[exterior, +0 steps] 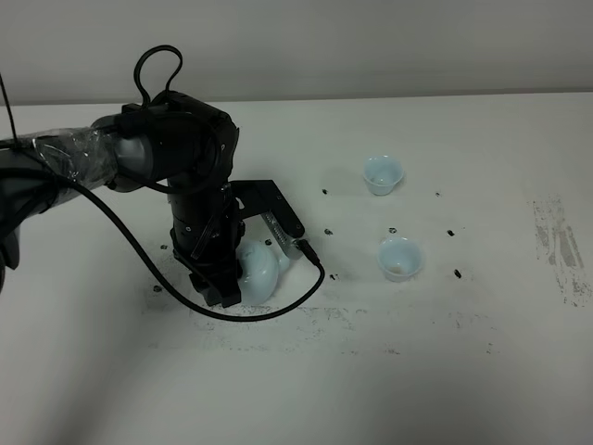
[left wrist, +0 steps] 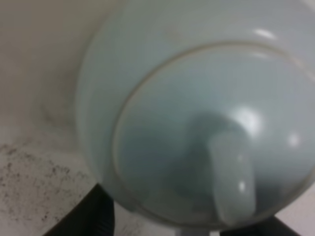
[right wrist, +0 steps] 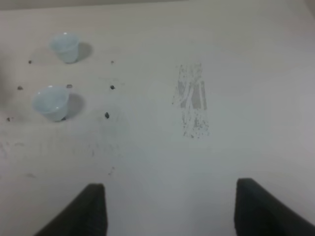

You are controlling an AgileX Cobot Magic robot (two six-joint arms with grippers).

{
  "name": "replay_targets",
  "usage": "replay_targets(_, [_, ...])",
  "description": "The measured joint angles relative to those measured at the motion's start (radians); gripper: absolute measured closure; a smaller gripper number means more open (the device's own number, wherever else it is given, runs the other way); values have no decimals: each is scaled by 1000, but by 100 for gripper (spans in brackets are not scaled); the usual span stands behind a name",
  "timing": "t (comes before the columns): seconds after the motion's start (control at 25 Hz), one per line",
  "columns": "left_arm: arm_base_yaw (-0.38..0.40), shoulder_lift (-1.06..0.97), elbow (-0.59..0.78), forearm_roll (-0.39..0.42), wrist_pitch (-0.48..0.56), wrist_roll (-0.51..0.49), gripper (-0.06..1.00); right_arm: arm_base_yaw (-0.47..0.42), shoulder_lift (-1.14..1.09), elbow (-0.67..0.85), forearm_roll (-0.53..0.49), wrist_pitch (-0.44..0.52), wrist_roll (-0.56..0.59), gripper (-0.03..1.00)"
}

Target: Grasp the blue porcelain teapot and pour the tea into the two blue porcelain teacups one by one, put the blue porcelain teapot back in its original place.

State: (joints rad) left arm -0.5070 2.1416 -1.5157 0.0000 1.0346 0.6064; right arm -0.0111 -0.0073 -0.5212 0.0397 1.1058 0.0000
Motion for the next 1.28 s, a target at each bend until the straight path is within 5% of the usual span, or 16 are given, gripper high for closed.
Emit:
replay_targets(0.56, [0,0,0,0,9,0,52,0,0,0,0,0,0,43])
replay_targets(1.12, [0,0,0,0,12,0,89,0,0,0,0,0,0,43])
replay_targets(1.28, [-1,0,0,0,11,-1,89,0,0,0,0,0,0,43])
